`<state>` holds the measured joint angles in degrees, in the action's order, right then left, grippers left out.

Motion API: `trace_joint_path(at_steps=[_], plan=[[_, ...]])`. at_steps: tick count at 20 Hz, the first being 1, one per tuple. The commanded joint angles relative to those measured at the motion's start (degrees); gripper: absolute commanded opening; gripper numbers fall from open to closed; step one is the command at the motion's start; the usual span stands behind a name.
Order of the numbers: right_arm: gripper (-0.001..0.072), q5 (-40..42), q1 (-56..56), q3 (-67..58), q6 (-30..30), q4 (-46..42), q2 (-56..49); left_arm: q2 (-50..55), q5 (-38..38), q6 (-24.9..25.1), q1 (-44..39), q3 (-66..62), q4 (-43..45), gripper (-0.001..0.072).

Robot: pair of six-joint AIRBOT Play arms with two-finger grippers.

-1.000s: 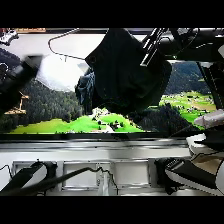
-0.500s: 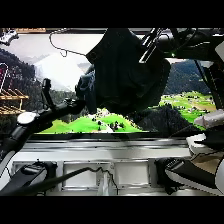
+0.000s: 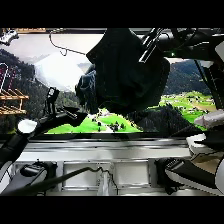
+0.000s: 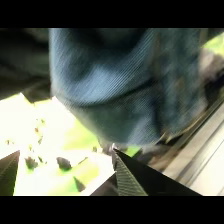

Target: Fold the clothes and pants, and hang the long-sleeved shirts on hangers.

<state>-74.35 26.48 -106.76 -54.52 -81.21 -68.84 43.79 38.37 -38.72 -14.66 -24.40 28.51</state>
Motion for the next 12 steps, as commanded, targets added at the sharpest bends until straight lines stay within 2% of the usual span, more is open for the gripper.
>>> trace_joint_path(at_steps=[1, 4, 5, 7, 9, 12], plan=[[0.0049, 0.5, 0.0, 0.0, -0.1, 0.3, 0.0, -0.4, -0.2, -4.6, -1.9, 1.8, 3.8, 0.0657], [0.0049, 0.5, 0.0, 0.0, -0.3, 0.5, 0.0, -0.4, -3.5, -4.6, -6.4, 2.2, 1.4, 0.0663], [0.0049, 0.5, 0.0, 0.0, -0.5, 0.6, 0.0, -0.4, -5.8, -4.6, -8.4, 2.2, -0.5, 0.0712], [0.0049, 0.5, 0.0, 0.0, -0.6, 1.3, 0.0, -0.4, -11.4, -4.6, -12.6, 2.2, -3.1, 0.0711], [0.0049, 0.4, 0.0, 0.0, -0.6, 1.9, 0.0, -0.4, -18.4, -4.6, -17.0, 2.2, -3.3, 0.0711], [0.0049, 0.4, 0.0, 0.0, -1.7, 1.9, 0.0, -0.2, -32.9, -4.6, -22.2, 2.2, -3.3, 0.0701]])
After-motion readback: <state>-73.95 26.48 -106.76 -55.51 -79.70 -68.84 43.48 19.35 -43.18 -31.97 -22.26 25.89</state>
